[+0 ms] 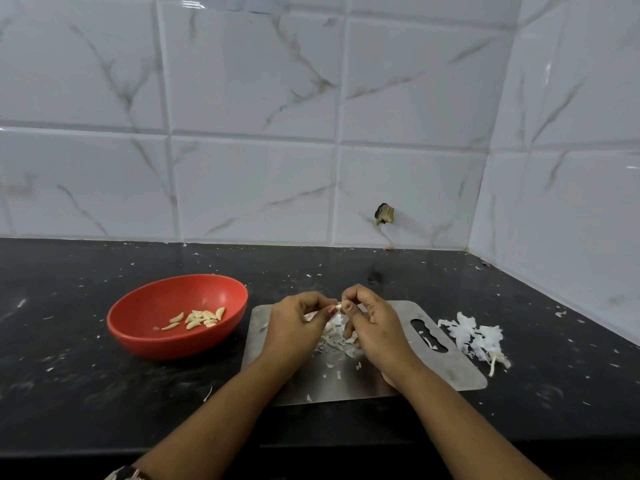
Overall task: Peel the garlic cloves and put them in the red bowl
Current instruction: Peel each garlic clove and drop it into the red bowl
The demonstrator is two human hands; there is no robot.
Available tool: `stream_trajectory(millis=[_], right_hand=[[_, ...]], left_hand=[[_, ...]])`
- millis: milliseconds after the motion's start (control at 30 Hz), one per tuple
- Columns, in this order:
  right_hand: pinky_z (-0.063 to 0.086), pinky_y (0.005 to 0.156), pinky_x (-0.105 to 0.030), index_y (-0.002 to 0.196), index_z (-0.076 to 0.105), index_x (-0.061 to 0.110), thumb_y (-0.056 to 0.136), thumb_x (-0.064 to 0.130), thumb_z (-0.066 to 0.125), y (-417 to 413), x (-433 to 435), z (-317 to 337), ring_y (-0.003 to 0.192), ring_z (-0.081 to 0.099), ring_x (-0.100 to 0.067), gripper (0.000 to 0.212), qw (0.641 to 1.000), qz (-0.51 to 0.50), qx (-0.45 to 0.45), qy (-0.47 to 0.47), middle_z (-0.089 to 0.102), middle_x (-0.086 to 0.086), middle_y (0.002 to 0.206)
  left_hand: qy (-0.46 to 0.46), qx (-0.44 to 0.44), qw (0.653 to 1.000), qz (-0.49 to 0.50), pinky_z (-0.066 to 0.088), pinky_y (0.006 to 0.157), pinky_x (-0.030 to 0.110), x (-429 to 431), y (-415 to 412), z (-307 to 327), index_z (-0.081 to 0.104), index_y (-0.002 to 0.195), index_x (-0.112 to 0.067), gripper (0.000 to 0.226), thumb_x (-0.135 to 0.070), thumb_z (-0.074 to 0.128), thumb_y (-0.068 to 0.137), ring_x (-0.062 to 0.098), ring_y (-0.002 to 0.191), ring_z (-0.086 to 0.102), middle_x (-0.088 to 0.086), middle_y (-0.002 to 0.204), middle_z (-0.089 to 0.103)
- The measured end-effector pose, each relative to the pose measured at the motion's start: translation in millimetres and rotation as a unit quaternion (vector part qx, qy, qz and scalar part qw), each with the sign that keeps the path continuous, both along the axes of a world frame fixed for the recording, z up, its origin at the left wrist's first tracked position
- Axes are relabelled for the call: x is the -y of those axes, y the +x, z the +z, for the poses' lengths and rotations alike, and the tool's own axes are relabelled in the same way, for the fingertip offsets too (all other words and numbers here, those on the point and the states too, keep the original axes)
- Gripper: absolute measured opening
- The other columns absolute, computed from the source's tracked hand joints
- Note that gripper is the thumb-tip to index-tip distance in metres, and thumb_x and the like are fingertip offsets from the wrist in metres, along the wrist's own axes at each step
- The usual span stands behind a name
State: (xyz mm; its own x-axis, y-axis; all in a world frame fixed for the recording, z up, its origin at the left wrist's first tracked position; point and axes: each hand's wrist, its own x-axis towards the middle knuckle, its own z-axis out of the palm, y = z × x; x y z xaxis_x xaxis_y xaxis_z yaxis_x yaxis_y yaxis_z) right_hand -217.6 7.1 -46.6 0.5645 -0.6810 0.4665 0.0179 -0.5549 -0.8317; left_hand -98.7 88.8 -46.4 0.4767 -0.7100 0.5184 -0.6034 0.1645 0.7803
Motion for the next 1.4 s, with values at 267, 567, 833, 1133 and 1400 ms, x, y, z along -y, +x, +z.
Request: stream_trajectory(millis=[267,567,833,1133,1400], right_hand=[[0.05,0.057,-0.026,0.078,0.06,0.025,0.093,0.017,0.062,-2.1,9.7,-4.7,0.061,0.063,-0.017,0.017,0.993,-0.094,-0.038,-0.068,0.063,0.006,0.08],[0.045,0.062,-0.008,0.089,0.072,0.019,0.091,-0.002,0.056,-2.1,8.4,-5.1,0.067,0.059,0.01,0.026,0.989,-0.069,-0.074,-0.109,0.07,0.008,0.085],[0.051,0.062,-0.013,0.089,0.071,0.019,0.082,0.009,0.075,-0.5,2.4,-0.9,0.066,0.065,-0.001,0.013,0.997,-0.022,-0.016,-0.07,0.069,0.006,0.077],[0.036,0.047,-0.01,0.078,0.068,0.019,0.081,0.02,0.077,-3.3,3.8,1.2,0.044,0.048,-0.001,0.009,0.998,-0.027,-0.004,-0.051,0.056,0.019,0.049],[0.044,0.054,-0.013,0.079,0.068,0.017,0.082,0.022,0.076,-4.3,5.3,2.9,0.056,0.056,-0.001,0.01,1.0,-0.017,-0.006,-0.02,0.064,0.006,0.068]], left_hand=[[0.022,0.077,0.992,0.095,0.045,0.069,0.005,-12.3,-7.5,9.1,0.074,0.095,-0.024,0.01,-0.026,0.066,0.09,-0.008,0.084,0.061,-0.017,0.092,0.07],[0.0,-0.066,0.997,0.039,0.045,0.063,0.003,-10.3,-6.6,11.2,0.076,0.092,-0.011,0.009,-0.009,0.071,0.084,-0.006,0.077,0.065,-0.006,0.084,0.073],[-0.008,-0.113,0.993,-0.03,0.045,0.057,0.007,-9.5,-6.7,8.2,0.072,0.097,-0.012,0.016,-0.002,0.067,0.086,-0.003,0.067,0.066,-0.002,0.08,0.074],[0.002,-0.086,0.993,-0.086,0.048,0.066,0.014,-2.8,-1.3,2.2,0.073,0.102,-0.018,0.029,0.004,0.06,0.089,0.009,0.088,0.07,-0.005,0.095,0.075],[-0.021,-0.081,0.992,-0.09,0.046,0.06,0.011,-3.2,-2.6,3.7,0.073,0.094,-0.021,0.026,0.002,0.064,0.087,-0.001,0.072,0.065,-0.006,0.086,0.074]])
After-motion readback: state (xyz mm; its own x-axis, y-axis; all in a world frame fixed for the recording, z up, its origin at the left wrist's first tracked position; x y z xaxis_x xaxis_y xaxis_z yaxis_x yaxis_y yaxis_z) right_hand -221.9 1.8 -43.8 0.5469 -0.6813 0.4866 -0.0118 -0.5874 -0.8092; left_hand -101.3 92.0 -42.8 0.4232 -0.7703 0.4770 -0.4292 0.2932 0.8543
